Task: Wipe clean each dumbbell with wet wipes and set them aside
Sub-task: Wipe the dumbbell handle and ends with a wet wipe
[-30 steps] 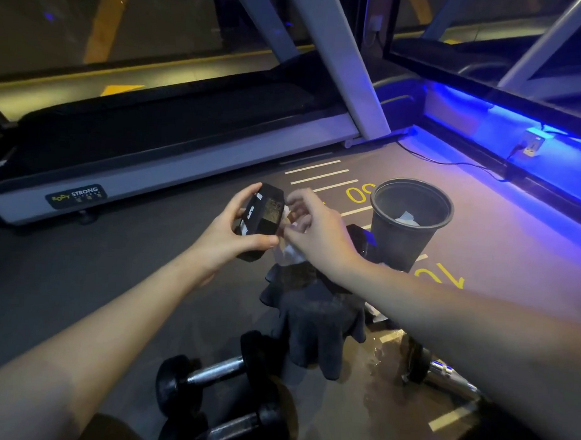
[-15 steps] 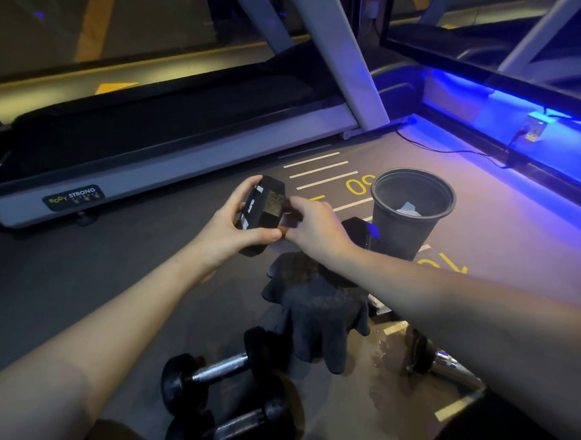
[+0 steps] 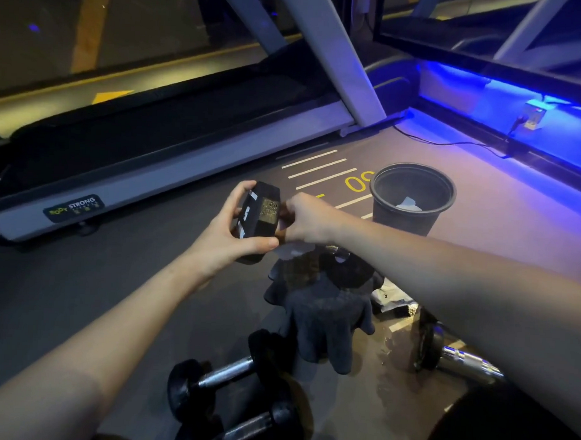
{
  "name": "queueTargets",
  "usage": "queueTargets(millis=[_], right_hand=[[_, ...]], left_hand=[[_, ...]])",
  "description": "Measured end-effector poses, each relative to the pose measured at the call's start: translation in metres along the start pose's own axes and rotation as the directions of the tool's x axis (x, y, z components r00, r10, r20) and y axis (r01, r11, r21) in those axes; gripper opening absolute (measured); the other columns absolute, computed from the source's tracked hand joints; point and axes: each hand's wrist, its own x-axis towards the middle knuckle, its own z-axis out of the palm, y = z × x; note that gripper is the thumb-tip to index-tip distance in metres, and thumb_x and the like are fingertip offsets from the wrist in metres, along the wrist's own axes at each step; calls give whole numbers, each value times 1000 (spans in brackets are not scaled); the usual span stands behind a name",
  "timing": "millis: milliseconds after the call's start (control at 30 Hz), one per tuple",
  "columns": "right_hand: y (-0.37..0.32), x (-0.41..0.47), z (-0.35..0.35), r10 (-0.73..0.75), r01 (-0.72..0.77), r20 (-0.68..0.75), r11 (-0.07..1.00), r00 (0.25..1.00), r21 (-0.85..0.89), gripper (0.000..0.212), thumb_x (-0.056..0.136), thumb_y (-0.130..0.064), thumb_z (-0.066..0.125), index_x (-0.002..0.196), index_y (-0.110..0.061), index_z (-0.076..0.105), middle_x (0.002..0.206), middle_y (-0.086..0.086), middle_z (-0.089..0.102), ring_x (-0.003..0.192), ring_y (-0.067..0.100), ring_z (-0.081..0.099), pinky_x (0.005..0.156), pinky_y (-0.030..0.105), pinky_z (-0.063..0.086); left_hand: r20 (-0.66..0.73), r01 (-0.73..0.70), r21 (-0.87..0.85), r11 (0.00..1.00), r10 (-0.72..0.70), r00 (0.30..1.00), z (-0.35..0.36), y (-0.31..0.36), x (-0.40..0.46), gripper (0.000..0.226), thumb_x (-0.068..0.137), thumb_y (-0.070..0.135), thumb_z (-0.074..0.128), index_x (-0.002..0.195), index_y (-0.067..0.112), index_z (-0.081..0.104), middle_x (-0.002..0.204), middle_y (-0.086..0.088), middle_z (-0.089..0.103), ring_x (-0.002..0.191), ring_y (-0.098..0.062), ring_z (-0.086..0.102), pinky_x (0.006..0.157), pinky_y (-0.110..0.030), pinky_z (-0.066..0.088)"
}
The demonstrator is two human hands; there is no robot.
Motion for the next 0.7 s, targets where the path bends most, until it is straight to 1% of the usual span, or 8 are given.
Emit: queueTargets(millis=[100,167,233,300,367,467,600,700], right_hand=[[-4,-9,17,35,-46,-148,996,988,-71,22,78,-31,74,76,-15,60,74,3,62,73,24,59,61,28,39],[-10,-20,28,-1,-44,-260,985,966,-167,12,83,-26,69,87,-16,63,88,10,66,85,31,63,65,32,42],[-14,-29,35,-20,-41,-337,984,941,-175,14,87,-24,66,99,-16,63,102,11,68,98,34,61,67,32,36],[-12,-31,35,-39,-17,-370,989,928,-146,11,87,-23,67,95,-18,61,102,10,68,99,35,61,67,31,34],[-7,-24,31,-24,-6,-326,996,945,-92,9,83,-21,70,86,-17,62,92,11,69,93,32,65,65,29,37],[4,-7,19,42,-29,-139,995,989,94,11,79,-17,73,78,-11,64,72,3,66,70,16,61,63,26,41],[9,3,0,38,-40,32,996,999,82,17,81,-8,65,68,-14,58,62,-2,56,60,12,51,57,25,43],[5,-1,-5,36,-40,36,993,999,114,23,81,-10,68,62,-15,55,56,-6,50,56,10,45,52,24,38]], left_hand=[[-1,5,0,1000,-5,1000,0,0,-1,99,51,39,85,137,55,39,130,-1,57,105,3,62,82,-20,54],[-12,9,1,1000,-9,1000,1,0,0,98,52,39,85,137,56,39,129,-3,58,104,-1,63,79,-19,53],[-22,12,-1,1000,-12,1000,1,0,1,97,52,39,86,137,57,40,129,-3,59,106,-7,63,77,-20,53],[-21,10,2,1000,-10,1000,2,1,2,96,53,39,86,136,57,41,128,-2,59,107,-9,63,76,-20,52],[-13,6,4,1000,-6,1000,3,2,3,95,54,39,85,136,57,41,126,-1,59,104,-6,63,75,-18,52],[-1,0,16,1000,0,1000,3,2,3,95,54,38,85,137,55,40,124,1,59,100,2,63,77,-18,51],[13,-9,21,1000,9,1000,5,4,1,99,57,29,87,140,51,38,124,5,57,103,1,64,78,-18,52],[2,-17,14,1000,17,1000,6,3,1,97,60,24,86,141,50,39,126,4,57,105,-1,64,77,-17,52]])
